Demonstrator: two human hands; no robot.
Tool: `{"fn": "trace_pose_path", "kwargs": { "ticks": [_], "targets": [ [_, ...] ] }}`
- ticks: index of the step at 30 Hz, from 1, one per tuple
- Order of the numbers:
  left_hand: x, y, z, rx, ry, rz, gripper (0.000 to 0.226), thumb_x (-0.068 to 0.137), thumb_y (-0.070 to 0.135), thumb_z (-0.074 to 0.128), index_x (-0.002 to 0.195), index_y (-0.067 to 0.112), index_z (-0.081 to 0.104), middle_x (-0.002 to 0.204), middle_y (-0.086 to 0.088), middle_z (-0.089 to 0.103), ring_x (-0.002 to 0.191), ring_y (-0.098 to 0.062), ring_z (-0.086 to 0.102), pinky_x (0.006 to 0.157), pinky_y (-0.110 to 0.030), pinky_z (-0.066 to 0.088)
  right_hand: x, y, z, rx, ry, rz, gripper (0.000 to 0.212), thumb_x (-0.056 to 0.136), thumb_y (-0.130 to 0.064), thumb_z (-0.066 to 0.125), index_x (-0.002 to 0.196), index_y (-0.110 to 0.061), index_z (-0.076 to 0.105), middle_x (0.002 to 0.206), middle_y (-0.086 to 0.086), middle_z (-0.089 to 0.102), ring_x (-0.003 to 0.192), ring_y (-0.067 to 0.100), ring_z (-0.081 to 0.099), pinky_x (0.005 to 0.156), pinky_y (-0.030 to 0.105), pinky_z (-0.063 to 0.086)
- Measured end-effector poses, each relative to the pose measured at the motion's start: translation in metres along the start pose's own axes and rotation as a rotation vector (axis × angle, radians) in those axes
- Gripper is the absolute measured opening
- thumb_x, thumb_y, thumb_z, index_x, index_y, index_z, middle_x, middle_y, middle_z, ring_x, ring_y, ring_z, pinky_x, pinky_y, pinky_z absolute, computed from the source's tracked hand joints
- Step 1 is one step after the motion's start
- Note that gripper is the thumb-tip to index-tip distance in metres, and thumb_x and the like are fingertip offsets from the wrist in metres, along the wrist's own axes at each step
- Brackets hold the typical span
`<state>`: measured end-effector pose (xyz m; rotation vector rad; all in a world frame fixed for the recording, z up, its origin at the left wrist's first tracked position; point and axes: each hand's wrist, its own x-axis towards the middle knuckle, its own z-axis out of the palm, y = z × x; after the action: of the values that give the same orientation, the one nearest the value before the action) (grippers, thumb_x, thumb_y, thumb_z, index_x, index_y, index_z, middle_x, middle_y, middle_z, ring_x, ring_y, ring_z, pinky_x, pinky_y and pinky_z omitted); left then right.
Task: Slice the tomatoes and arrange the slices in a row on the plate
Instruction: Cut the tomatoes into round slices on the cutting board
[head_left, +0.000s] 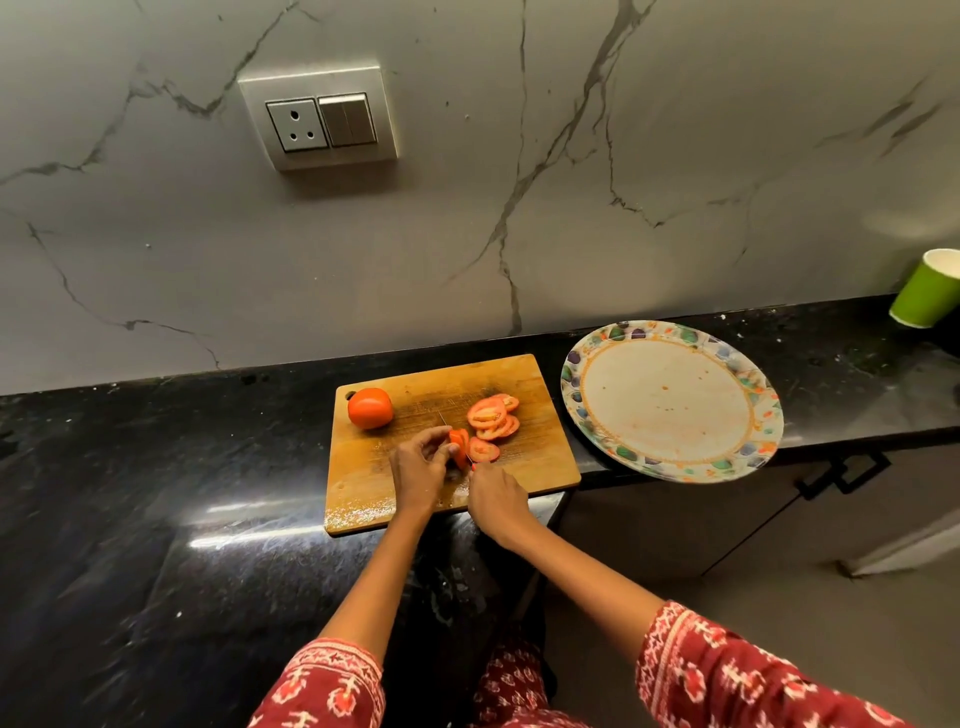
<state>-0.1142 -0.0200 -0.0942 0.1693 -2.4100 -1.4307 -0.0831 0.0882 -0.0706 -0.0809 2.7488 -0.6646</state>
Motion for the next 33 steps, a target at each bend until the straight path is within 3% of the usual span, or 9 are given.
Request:
{"fn": "trace_pose_path", "kwargs": {
  "ticks": [9, 15, 20, 23, 26, 33],
  "targets": [
    [0.001, -0.001, -0.004, -0.033, 0.042, -0.057, 0.028, 0.081, -0.004, 0.063, 0.109, -0.003, 0.064, 0.106, -0.015, 0.067, 0.095, -0.014, 0.062, 0.076, -0.003, 0.044, -0.023, 0.021, 0.013, -0.126, 0.014, -0.039, 0.026, 0.101, -0.014, 0.029, 0.120, -0.003, 0.044, 0.115, 0.015, 0.060, 0.108, 0.033, 0.058, 0.082, 0.039, 0.045],
    [0.001, -0.005, -0.005, -0.072, -0.008, -0.077, 0.027, 0.082, -0.004, 0.062, 0.108, 0.000, 0.063, 0.107, -0.013, 0.066, 0.099, -0.019, 0.064, 0.082, -0.024, 0.052, -0.028, 0.028, 0.013, -0.176, 0.060, -0.070, 0.026, 0.102, -0.014, 0.026, 0.116, -0.003, 0.044, 0.109, 0.013, 0.063, 0.102, 0.031, 0.062, 0.076, 0.038, 0.048],
    [-0.007, -0.002, -0.010, -0.124, -0.046, -0.030, 0.028, 0.080, -0.006, 0.063, 0.107, 0.000, 0.059, 0.103, -0.008, 0.063, 0.093, -0.011, 0.061, 0.076, -0.008, 0.049, -0.013, 0.021, 0.008, 0.033, -0.014, 0.046, 0.029, 0.101, -0.017, 0.030, 0.117, -0.001, 0.048, 0.116, 0.018, 0.059, 0.109, 0.036, 0.056, 0.079, 0.037, 0.044],
    [-0.007, -0.001, -0.011, -0.108, -0.076, 0.022, 0.025, 0.077, -0.004, 0.067, 0.099, 0.006, 0.060, 0.096, -0.003, 0.064, 0.089, -0.010, 0.061, 0.077, -0.007, 0.048, -0.004, 0.016, 0.003, 0.157, -0.049, 0.032, 0.034, 0.101, -0.019, 0.029, 0.110, 0.001, 0.054, 0.115, 0.022, 0.059, 0.106, 0.037, 0.056, 0.075, 0.033, 0.039],
    [-0.005, -0.002, -0.011, -0.072, -0.094, 0.065, 0.023, 0.075, 0.000, 0.071, 0.094, 0.011, 0.064, 0.092, 0.001, 0.065, 0.086, -0.006, 0.062, 0.076, -0.007, 0.048, -0.003, 0.014, -0.008, 0.188, 0.050, -0.015, 0.035, 0.101, -0.020, 0.028, 0.113, 0.003, 0.052, 0.109, 0.023, 0.061, 0.102, 0.037, 0.057, 0.073, 0.034, 0.038],
    [-0.001, -0.007, -0.006, -0.047, -0.097, 0.085, 0.028, 0.077, 0.002, 0.070, 0.105, 0.007, 0.067, 0.099, 0.001, 0.066, 0.093, -0.011, 0.063, 0.080, -0.017, 0.051, -0.016, 0.013, -0.008, 0.185, 0.075, -0.066, 0.035, 0.102, -0.022, 0.028, 0.109, 0.002, 0.053, 0.107, 0.022, 0.060, 0.100, 0.038, 0.057, 0.071, 0.034, 0.036]
  ]
}}
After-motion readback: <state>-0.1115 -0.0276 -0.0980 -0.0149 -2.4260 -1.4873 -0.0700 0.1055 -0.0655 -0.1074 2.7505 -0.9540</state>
